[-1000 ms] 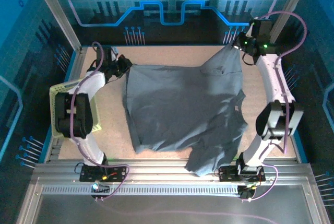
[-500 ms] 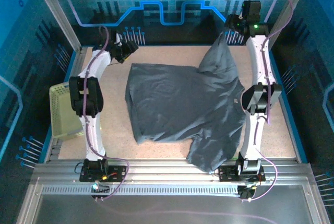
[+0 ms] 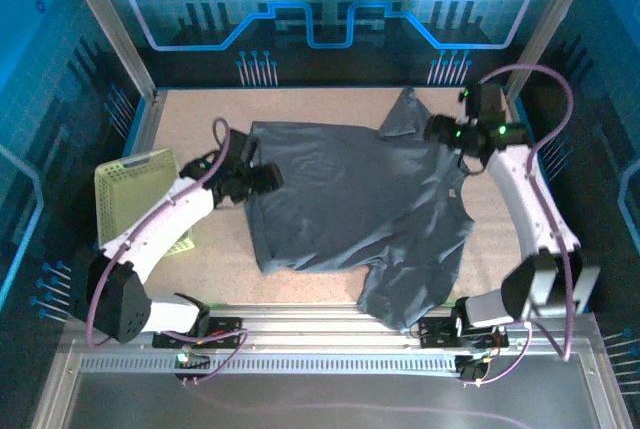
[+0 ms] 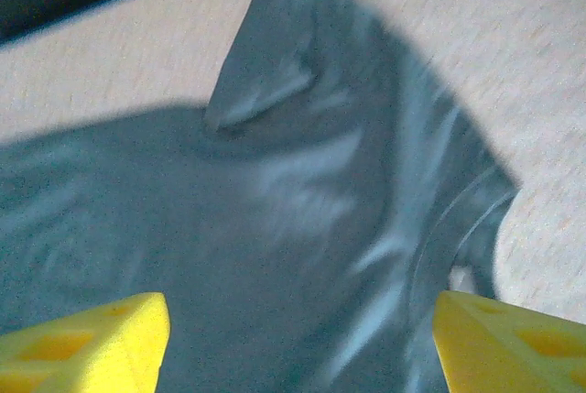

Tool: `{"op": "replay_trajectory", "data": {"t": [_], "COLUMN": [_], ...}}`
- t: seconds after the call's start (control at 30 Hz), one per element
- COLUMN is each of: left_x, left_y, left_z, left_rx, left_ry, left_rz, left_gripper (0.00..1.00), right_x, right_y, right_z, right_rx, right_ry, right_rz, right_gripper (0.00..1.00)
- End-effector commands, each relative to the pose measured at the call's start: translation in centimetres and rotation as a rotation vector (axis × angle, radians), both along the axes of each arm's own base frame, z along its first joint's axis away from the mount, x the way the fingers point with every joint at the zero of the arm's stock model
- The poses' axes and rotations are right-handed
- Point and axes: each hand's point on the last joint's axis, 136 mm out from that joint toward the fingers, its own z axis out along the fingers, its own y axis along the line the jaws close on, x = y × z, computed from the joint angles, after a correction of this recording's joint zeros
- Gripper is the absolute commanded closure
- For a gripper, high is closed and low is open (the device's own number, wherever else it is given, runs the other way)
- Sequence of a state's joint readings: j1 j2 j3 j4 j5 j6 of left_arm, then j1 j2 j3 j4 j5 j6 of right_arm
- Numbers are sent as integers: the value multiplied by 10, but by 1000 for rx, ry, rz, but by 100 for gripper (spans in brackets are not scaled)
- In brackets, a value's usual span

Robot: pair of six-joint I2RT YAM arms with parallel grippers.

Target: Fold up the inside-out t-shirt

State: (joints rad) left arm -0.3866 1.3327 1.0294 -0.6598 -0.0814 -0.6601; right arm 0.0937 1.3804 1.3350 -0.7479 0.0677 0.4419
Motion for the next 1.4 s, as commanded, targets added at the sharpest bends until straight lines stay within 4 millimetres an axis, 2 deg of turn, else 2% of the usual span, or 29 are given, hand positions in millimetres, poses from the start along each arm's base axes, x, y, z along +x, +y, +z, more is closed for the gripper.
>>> {"op": "replay_trajectory", "data": {"t": [0.0, 0.1, 0.17, 0.33, 0.47, 0.53, 0.6, 0.73, 0.83, 0.9, 0.97, 1.03, 1.1, 1.17, 1.27, 1.37], "left_x": [-50, -79, -82, -65, -52, -43, -28, 15, 54, 74, 80, 72, 52, 22, -22, -52], "left_y": [2, -1, -7, -26, -28, -30, -36, -59, -73, -66, -48, -30, -18, -19, -29, -40], "left_z": [-43, -69, -86, -104, -112, -116, -117, -110, -108, -99, -81, -58, -39, -29, -39, -61], "left_rx": [29, 20, -6, -27, 19, 42, 34, -22, -41, 2, 93, 185, 267, 307, 301, 305], "left_ry": [143, 215, 232, 225, 209, 206, 186, 95, 83, 80, 46, 4, -19, -27, 29, 90], "left_rz": [36, 35, 21, -16, -26, -39, -63, -136, -193, -172, -124, -83, -53, -48, -46, -51], "left_gripper": [31, 33, 36, 46, 56, 59, 68, 73, 73, 69, 62, 48, 45, 45, 47, 46], "right_x": [-46, -85, -96, -86, -74, -70, -61, -34, -4, 9, 14, 11, 1, -11, -32, -50], "right_y": [38, 58, 63, 63, 38, 25, 10, -8, -15, -28, -35, -34, -27, -9, 28, 69], "right_z": [-67, -115, -140, -184, -209, -221, -227, -227, -214, -201, -180, -156, -138, -125, -120, -129], "right_rx": [38, 94, 121, 110, 48, 80, 104, 121, 150, 87, 34, -26, -95, -140, -135, -77], "right_ry": [187, 307, 364, 467, 528, 553, 552, 518, 482, 458, 426, 367, 333, 302, 275, 280], "right_rz": [93, 130, 115, 58, -71, -141, -202, -255, -264, -285, -286, -261, -215, -131, 0, 123], "right_gripper": [25, 25, 26, 32, 33, 34, 35, 36, 37, 36, 36, 34, 33, 33, 32, 30]}}
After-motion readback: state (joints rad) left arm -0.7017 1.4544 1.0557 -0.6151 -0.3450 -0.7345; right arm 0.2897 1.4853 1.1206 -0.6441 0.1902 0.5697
